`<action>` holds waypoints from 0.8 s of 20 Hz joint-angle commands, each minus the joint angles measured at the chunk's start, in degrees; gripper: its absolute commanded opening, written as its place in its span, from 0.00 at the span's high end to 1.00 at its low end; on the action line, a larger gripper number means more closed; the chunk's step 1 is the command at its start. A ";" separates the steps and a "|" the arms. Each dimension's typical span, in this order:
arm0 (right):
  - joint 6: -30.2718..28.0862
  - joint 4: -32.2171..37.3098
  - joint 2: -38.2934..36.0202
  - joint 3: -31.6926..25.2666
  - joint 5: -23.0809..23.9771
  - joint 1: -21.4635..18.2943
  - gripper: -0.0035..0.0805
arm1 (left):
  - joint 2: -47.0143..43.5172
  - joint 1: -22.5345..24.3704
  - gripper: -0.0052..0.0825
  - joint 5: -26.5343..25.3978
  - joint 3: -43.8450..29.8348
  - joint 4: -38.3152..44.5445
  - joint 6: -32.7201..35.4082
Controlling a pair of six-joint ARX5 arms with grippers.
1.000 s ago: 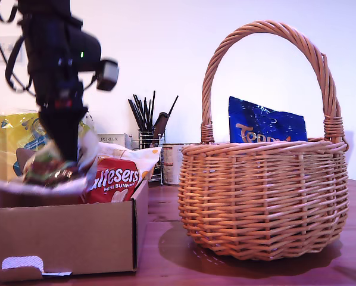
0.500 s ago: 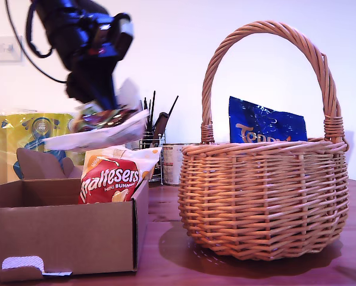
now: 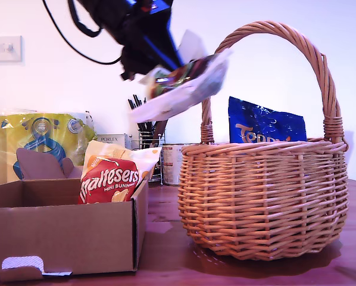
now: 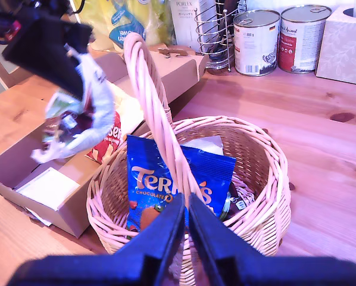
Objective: Move the bags of Easter eggs from the cardboard box on the left into the woven basket on the right side.
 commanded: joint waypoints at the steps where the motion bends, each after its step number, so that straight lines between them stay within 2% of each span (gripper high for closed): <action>1: -0.35 0.26 -0.17 0.79 0.07 0.26 0.97 | -0.57 -0.50 0.86 2.08 -0.17 1.44 -0.39; 7: -0.42 0.11 -0.17 0.79 0.44 0.24 0.97 | -0.94 -0.63 0.86 9.03 -3.43 4.31 -0.07; 9: -1.44 -0.46 -0.17 0.79 0.46 0.26 0.97 | -2.34 -0.90 0.86 8.74 -7.34 8.39 -0.96; 13: -1.55 -0.92 -0.17 0.79 1.97 0.24 0.97 | -9.03 -0.87 0.86 6.86 -19.28 24.24 -7.13; 16: -1.55 -0.92 -0.17 0.79 2.01 0.26 0.97 | -14.84 -1.01 0.86 0.66 -29.35 40.04 -14.43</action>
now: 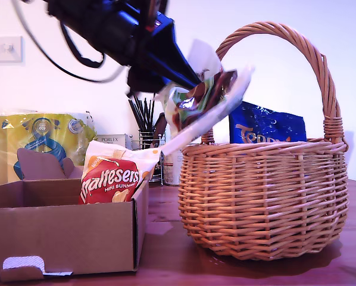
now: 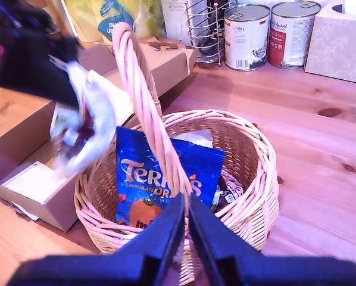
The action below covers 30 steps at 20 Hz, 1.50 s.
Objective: Move the bags of Easter eggs from the cardboard box on the left into the woven basket on the right side.
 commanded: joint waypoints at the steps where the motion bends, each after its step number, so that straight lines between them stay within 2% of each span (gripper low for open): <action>1: -0.11 0.15 -0.17 0.79 0.24 0.26 0.97 | -2.71 -0.79 0.86 -2.47 -4.24 8.87 -5.16; 3: -0.11 0.11 -0.17 0.79 0.94 0.26 0.97 | -3.87 -1.97 0.86 -5.18 -8.50 18.08 -8.81; 6: -0.04 -0.26 -0.17 0.79 1.44 0.26 0.97 | -2.51 -4.52 0.86 -6.88 -9.84 23.76 -10.36; 8: -0.02 -0.26 -0.17 0.79 1.44 0.26 0.97 | -1.73 -6.45 0.86 -8.24 -9.84 24.85 -10.27; 12: 0.00 -0.28 -0.17 0.79 1.44 0.26 0.97 | 0.13 -8.50 0.85 -16.44 -9.84 27.58 -8.41; 17: 0.00 -0.26 -0.17 0.79 1.44 0.26 0.97 | 6.69 -10.78 0.85 -17.73 -9.84 35.30 -9.99; 21: 0.00 -0.24 -0.17 0.79 1.42 0.26 0.97 | 11.32 -13.03 0.85 -20.39 -9.84 36.26 -9.94; 25: 0.00 -0.22 -0.17 0.79 1.40 0.26 0.97 | 12.50 -14.47 0.85 -20.55 -9.81 36.68 -9.92; 26: 0.00 -0.22 -0.17 0.79 1.40 0.26 0.97 | 12.48 -14.73 0.80 -20.52 -9.81 37.11 -9.90; 27: 0.00 -0.22 -0.17 0.79 1.40 0.26 0.97 | 12.41 -14.75 0.70 -20.50 -9.81 37.51 -9.90; 29: 0.00 -0.22 -0.17 0.79 1.38 0.26 0.97 | 12.41 -14.73 0.39 -20.50 -9.81 37.94 -9.92; 30: 0.00 -0.22 -0.17 0.79 1.38 0.26 0.97 | 12.41 -14.71 0.31 -20.28 -9.79 38.23 -9.92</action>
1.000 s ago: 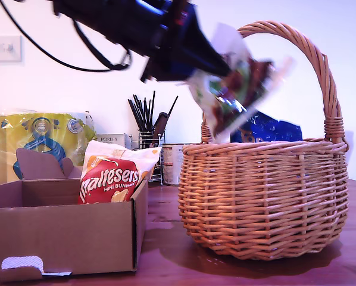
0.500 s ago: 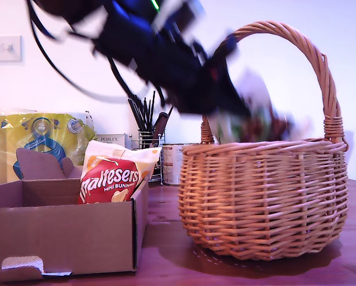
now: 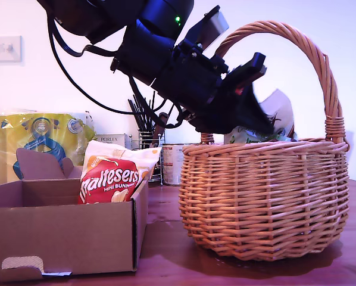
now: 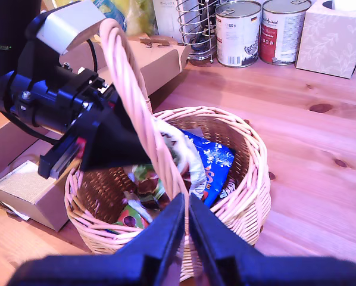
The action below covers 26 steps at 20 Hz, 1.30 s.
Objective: Move the bags of Easter eggs from the cardboard box on the left into the woven basket on the right side.
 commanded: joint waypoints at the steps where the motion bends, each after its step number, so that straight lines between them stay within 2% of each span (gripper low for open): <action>1: 0.00 0.22 -0.17 0.76 -0.09 0.26 0.97 | 1.66 -0.39 0.30 0.31 -0.79 0.61 -0.17; 6: 0.00 0.17 -0.17 0.76 -0.09 0.26 0.97 | -1.95 -0.15 0.31 1.03 -0.26 -0.81 -0.09; 12: 0.00 0.26 -0.17 0.76 -0.09 0.26 0.97 | -9.29 0.96 0.31 0.63 -0.26 -11.82 2.89; 17: 0.00 0.28 -0.17 0.76 -0.09 0.26 0.97 | -11.89 3.34 0.31 0.55 -0.28 -22.51 5.49; 20: 0.00 0.44 -0.17 0.76 -0.09 0.26 0.97 | -13.07 5.38 0.32 0.55 -0.28 -25.86 6.36; 23: 0.00 0.46 -0.17 0.76 -0.07 0.26 0.97 | -15.47 7.85 0.37 0.52 -0.28 -28.98 6.95; 26: 0.00 0.46 -0.17 0.76 -0.07 0.26 0.97 | -18.47 11.13 0.53 -1.33 -0.28 -34.36 9.70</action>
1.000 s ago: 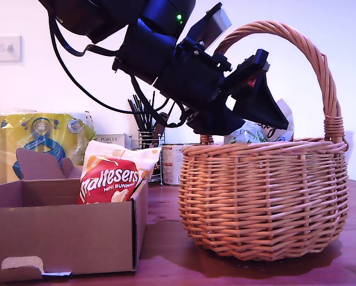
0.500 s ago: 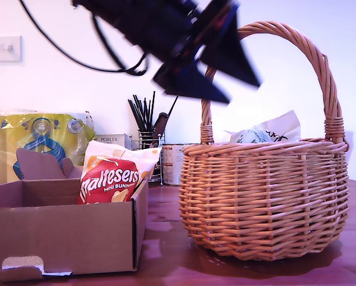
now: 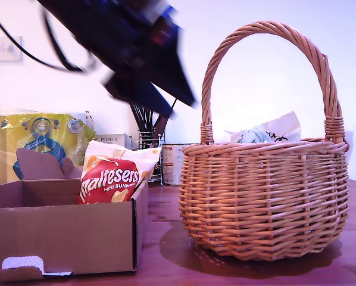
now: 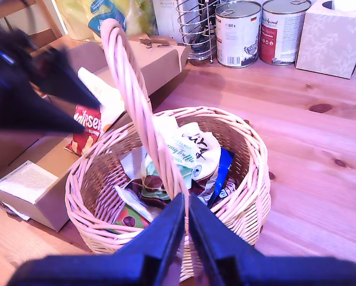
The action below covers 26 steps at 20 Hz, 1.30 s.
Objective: Move the bags of Easter eggs from the cardboard box on the left into the woven basket on the right side.
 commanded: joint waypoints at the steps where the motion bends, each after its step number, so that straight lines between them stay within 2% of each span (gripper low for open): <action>1: 0.00 0.44 -0.17 0.76 -0.07 0.26 0.97 | -1.51 1.95 0.63 -1.27 -0.61 -1.99 2.32; 3: -0.02 0.48 -0.17 0.76 -0.04 0.26 0.97 | -3.10 5.46 0.85 -1.40 -1.01 -3.41 5.33; 4: -0.02 0.50 -0.17 0.76 -0.04 0.26 0.97 | -3.91 7.37 0.92 -1.16 -1.46 -3.32 7.13; 6: 0.00 0.55 -0.17 0.76 -0.04 0.26 0.97 | -4.24 11.61 0.96 1.07 -1.68 -3.19 13.29; 10: 0.00 0.59 -0.17 0.76 -0.07 0.26 0.97 | -2.51 18.99 0.94 2.14 -1.66 -1.42 22.38; 11: 0.00 0.59 -0.17 0.76 -0.04 0.26 0.97 | -1.92 20.46 0.84 2.36 -1.66 -0.66 24.00; 12: 0.00 0.61 -0.17 0.76 -0.04 0.26 0.97 | -1.62 21.81 0.63 2.49 -1.66 -0.07 26.75; 13: 0.00 0.63 -0.17 0.76 -0.04 0.26 0.97 | -0.94 22.82 0.36 2.73 -1.66 1.60 28.04; 14: -0.02 0.63 -0.17 0.76 -0.07 0.26 0.97 | -0.48 23.34 0.18 2.73 -1.66 3.21 28.52; 15: 0.00 0.72 -0.17 0.76 -0.07 0.26 0.97 | 0.17 23.63 0.13 3.50 -1.66 4.22 30.40; 20: 0.00 0.81 -0.17 0.76 -0.07 0.26 0.97 | 4.35 24.81 0.13 9.99 -1.66 4.96 32.35; 26: 0.00 0.76 -0.17 0.76 -0.07 0.26 0.97 | 10.60 25.62 0.13 10.19 -1.64 5.62 33.53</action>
